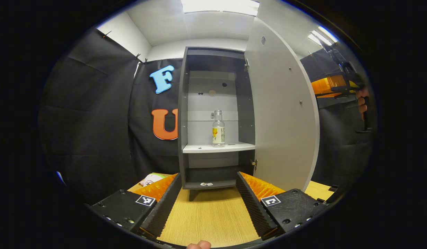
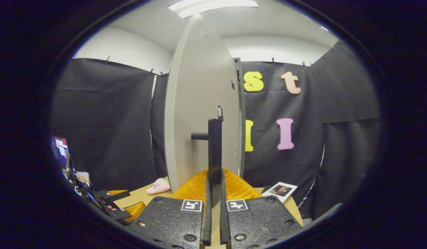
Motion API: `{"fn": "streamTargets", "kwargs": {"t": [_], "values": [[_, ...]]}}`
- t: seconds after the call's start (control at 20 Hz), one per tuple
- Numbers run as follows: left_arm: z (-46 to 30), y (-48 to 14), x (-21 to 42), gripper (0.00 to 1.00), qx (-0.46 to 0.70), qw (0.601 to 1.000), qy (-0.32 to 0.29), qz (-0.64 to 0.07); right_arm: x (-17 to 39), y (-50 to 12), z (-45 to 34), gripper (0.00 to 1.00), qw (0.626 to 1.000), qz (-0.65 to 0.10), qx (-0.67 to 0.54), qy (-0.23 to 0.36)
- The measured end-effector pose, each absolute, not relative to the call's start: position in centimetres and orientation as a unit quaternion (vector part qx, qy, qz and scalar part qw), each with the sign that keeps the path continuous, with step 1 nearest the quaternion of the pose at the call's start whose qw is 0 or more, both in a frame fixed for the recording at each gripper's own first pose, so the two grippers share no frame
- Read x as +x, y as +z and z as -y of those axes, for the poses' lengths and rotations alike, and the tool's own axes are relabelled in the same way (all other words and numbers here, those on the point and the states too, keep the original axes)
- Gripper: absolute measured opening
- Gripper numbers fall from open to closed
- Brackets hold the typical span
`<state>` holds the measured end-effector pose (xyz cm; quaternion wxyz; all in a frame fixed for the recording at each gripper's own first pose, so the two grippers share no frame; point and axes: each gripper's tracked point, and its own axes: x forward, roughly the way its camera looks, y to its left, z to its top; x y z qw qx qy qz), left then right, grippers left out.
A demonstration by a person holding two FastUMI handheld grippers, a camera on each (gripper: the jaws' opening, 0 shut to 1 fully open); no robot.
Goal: Open the cabinet door with the right hand, grasp the bottle in the cabinet with the left hand and place it on the coaster, then close the cabinet door with the right hand.
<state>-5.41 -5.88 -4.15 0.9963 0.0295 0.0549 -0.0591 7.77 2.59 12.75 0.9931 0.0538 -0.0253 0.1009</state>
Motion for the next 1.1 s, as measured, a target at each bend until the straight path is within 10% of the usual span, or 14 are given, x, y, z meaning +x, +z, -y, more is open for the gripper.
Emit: {"fn": "streamTargets", "kwargs": {"t": [1.1], "values": [[7.3, -4.8, -5.6, 0.95, 0.031, 0.996, -0.059, -0.053, 8.0, 12.2, 2.8, 0.04, 0.998, 0.032, 0.043, 0.027]]}}
